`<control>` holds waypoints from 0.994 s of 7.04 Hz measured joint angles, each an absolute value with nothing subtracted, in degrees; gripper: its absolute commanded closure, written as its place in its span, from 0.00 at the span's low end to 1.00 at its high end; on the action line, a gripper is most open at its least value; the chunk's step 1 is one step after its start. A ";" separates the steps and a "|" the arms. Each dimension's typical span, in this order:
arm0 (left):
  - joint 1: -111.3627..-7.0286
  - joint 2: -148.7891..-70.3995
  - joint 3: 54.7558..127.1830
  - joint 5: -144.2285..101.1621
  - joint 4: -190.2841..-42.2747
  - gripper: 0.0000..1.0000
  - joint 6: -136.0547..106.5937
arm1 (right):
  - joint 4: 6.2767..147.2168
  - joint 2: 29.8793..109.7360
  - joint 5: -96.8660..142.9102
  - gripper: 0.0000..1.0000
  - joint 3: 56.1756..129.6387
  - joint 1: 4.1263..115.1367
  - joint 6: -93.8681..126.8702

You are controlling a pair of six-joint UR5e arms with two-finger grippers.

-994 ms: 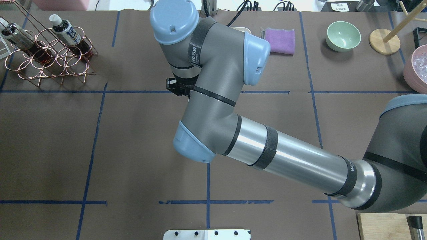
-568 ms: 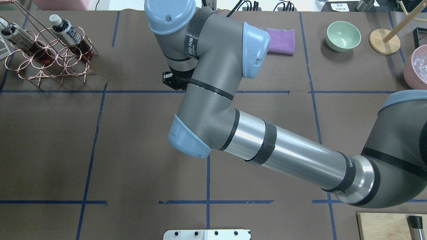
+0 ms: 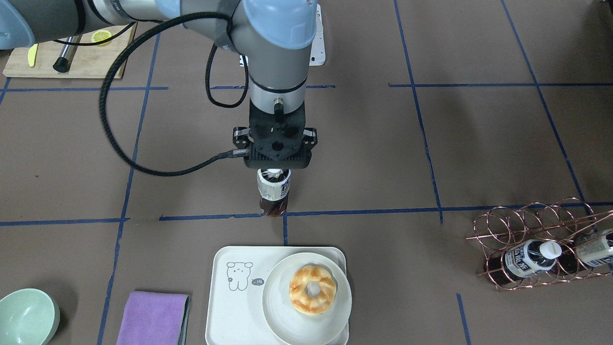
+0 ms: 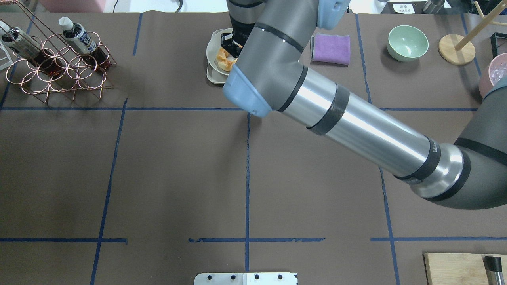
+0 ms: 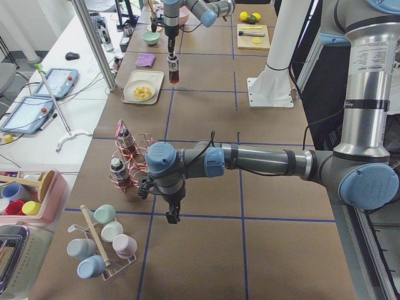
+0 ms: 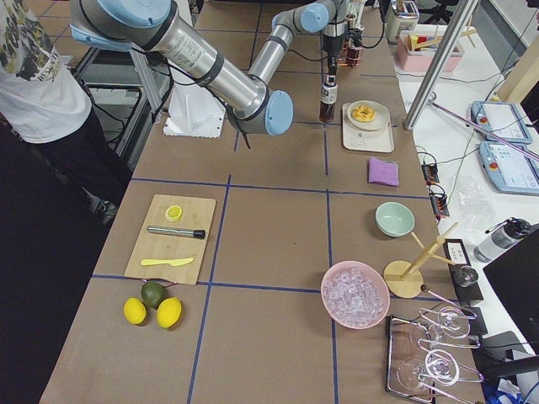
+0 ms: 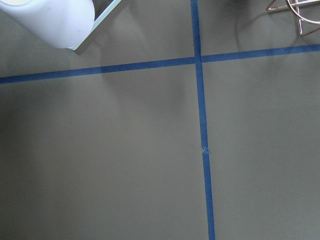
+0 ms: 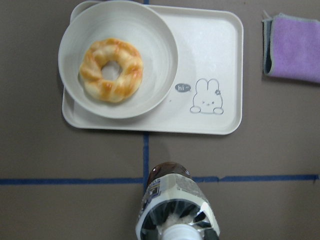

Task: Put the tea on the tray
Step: 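Lower the tea bottle onto the white tray beside the plate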

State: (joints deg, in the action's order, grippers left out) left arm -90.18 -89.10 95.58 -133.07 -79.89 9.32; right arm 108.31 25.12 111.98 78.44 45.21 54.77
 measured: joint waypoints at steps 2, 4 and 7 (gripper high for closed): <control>-90.18 -89.05 95.55 -137.00 -79.89 0.00 9.26 | 99.91 23.79 115.56 1.00 67.90 50.35 51.95; -90.18 -89.04 95.54 -137.88 -79.89 0.00 9.23 | 96.67 22.38 116.59 1.00 61.63 52.04 50.34; -90.18 -89.03 95.54 -137.99 -79.89 0.00 9.31 | 93.20 22.24 116.66 1.00 57.61 52.59 48.82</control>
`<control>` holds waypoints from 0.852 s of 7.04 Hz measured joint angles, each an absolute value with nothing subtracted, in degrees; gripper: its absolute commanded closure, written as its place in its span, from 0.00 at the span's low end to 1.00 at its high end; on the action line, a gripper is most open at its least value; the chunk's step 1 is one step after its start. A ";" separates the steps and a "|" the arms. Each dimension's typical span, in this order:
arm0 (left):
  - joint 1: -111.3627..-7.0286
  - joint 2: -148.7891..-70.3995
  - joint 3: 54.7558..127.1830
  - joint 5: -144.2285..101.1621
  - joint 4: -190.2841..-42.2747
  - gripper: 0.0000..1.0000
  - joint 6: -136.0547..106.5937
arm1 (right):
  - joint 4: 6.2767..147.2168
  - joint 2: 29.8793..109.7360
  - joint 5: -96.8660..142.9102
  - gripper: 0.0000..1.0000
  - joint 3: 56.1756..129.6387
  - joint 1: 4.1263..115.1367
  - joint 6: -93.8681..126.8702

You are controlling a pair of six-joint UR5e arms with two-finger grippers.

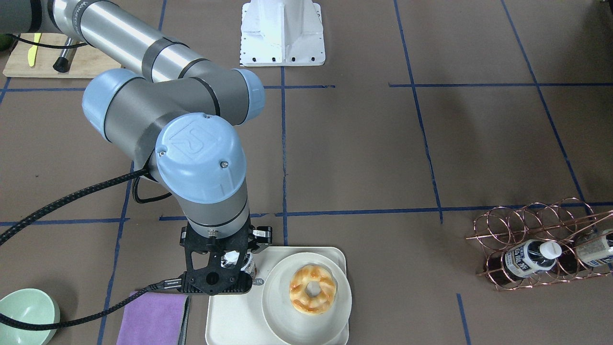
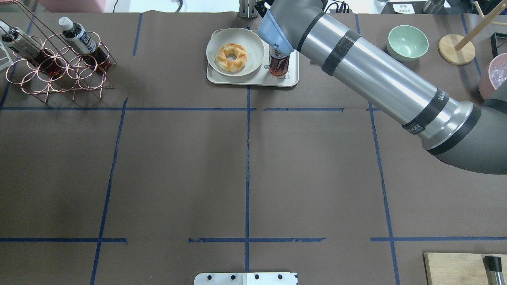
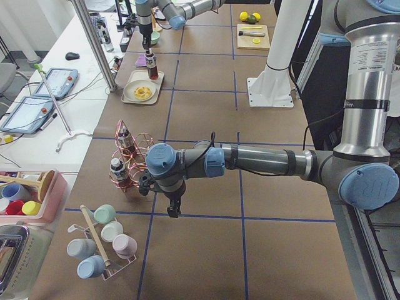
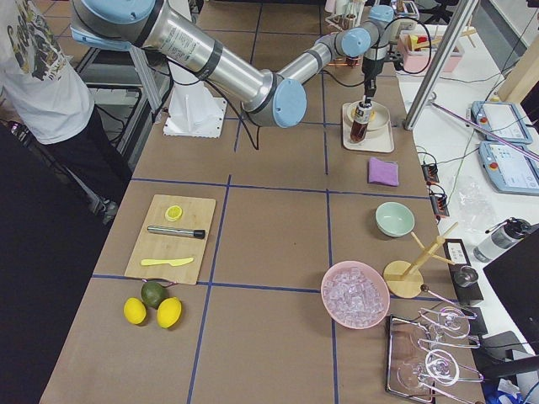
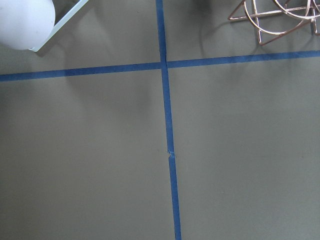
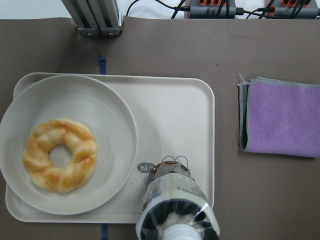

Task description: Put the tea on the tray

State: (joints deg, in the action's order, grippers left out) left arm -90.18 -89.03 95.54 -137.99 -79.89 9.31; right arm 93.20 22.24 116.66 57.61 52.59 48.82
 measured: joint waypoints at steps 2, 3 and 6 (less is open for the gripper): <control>-90.18 -89.03 95.62 -137.99 -79.95 0.00 9.34 | 92.85 22.25 116.63 0.72 56.89 52.77 48.42; -90.18 -89.03 95.70 -137.99 -79.97 0.00 9.37 | 92.77 22.32 116.65 0.40 56.82 52.79 48.44; -90.18 -89.03 95.79 -138.05 -79.96 0.00 9.40 | 92.67 22.62 116.72 0.03 56.78 52.77 48.96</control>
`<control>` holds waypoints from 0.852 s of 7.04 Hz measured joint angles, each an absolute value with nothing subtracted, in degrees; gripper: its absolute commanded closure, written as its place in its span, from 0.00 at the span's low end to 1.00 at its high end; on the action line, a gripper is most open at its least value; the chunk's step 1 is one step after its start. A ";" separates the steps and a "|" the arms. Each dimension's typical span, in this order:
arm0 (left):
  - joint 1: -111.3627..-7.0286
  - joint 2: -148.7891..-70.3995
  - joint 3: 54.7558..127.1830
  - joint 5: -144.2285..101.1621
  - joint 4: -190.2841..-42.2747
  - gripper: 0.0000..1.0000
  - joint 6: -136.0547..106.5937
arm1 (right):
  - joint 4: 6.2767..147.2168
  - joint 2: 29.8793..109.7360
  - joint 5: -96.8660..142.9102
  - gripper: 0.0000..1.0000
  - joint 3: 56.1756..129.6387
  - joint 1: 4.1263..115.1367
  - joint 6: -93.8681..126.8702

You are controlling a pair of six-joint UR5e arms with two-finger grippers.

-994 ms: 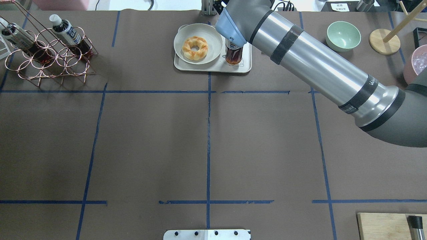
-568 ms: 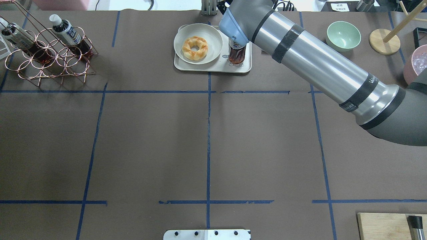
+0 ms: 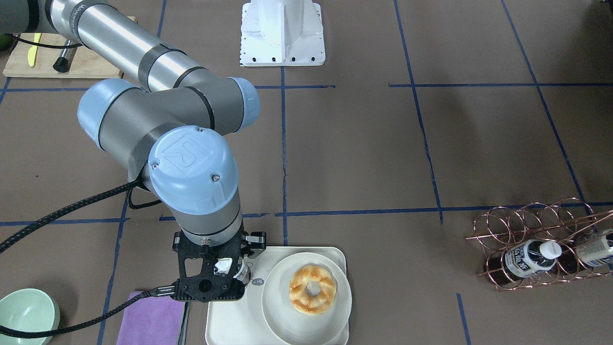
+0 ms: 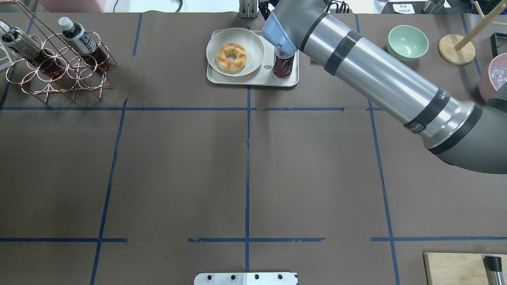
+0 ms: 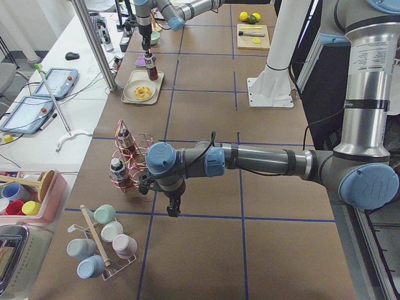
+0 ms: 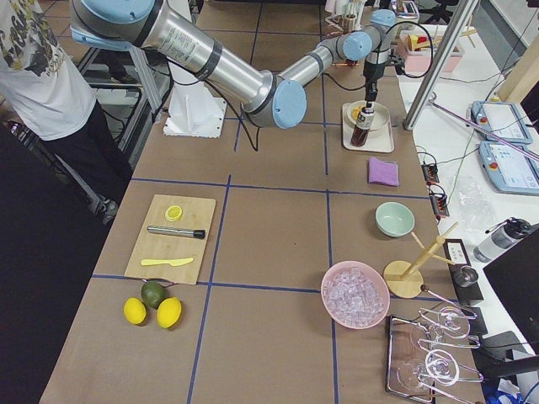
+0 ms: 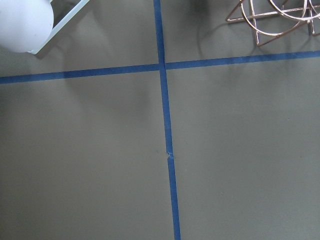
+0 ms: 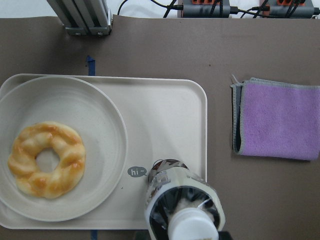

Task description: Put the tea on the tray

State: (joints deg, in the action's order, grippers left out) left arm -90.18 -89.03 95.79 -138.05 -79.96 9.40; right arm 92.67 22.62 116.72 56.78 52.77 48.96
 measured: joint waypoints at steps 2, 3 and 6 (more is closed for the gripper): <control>-90.18 -89.03 95.80 -138.02 -79.92 0.00 9.40 | 92.73 22.49 116.96 0.01 56.91 52.89 49.33; -90.18 -89.03 95.79 -138.02 -79.93 0.00 9.40 | 93.00 22.24 118.61 0.01 57.32 53.64 49.33; -90.18 -89.05 95.77 -137.68 -79.89 0.00 9.33 | 97.02 25.44 127.90 0.01 62.89 59.69 45.61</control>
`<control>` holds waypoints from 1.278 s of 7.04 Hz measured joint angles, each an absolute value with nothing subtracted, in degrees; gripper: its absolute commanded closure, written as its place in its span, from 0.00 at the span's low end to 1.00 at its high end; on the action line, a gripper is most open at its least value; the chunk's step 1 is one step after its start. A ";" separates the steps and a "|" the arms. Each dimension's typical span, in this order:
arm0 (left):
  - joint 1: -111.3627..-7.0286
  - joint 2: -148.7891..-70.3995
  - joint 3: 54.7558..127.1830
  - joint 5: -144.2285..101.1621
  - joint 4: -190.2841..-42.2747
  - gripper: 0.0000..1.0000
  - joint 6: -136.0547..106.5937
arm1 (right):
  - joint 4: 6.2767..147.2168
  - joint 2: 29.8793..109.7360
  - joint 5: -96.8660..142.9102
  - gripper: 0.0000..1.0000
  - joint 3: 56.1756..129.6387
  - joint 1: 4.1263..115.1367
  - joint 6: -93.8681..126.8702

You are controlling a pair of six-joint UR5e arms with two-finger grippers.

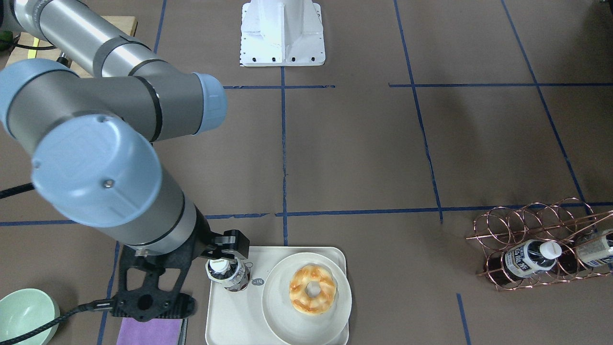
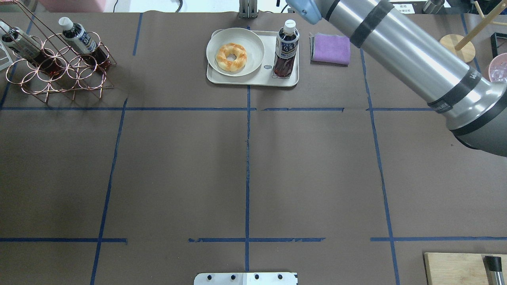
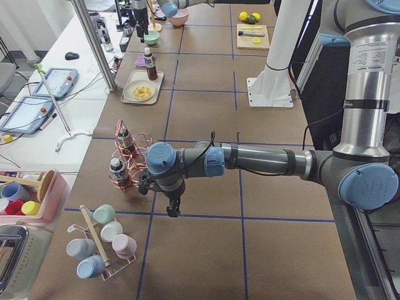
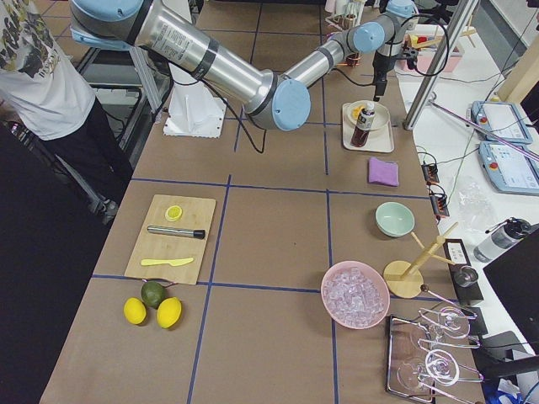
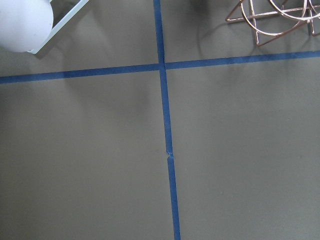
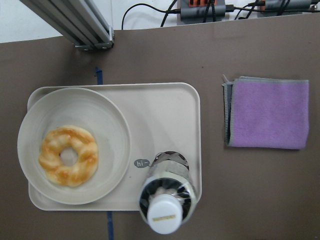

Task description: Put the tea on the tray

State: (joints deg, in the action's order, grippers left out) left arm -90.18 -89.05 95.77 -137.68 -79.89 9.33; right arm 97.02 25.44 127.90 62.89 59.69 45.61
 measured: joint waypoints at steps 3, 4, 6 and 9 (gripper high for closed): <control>-90.12 -89.06 95.52 -137.23 -79.79 0.00 9.47 | 105.99 43.38 130.27 0.01 82.08 67.62 25.11; -90.12 -89.05 95.31 -137.21 -79.80 0.00 9.64 | 107.38 50.94 130.35 0.01 87.37 71.49 14.97; -90.10 -88.98 94.83 -137.18 -79.79 0.00 9.74 | 108.18 66.51 130.35 0.00 94.75 78.36 -3.73; -90.09 -87.53 94.56 -137.19 -81.04 0.00 9.83 | 106.50 86.98 130.03 0.00 96.84 89.02 -17.31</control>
State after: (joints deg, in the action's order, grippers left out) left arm -90.09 -87.53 94.56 -137.19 -81.04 9.83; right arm 106.50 86.98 130.03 96.84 89.02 -17.31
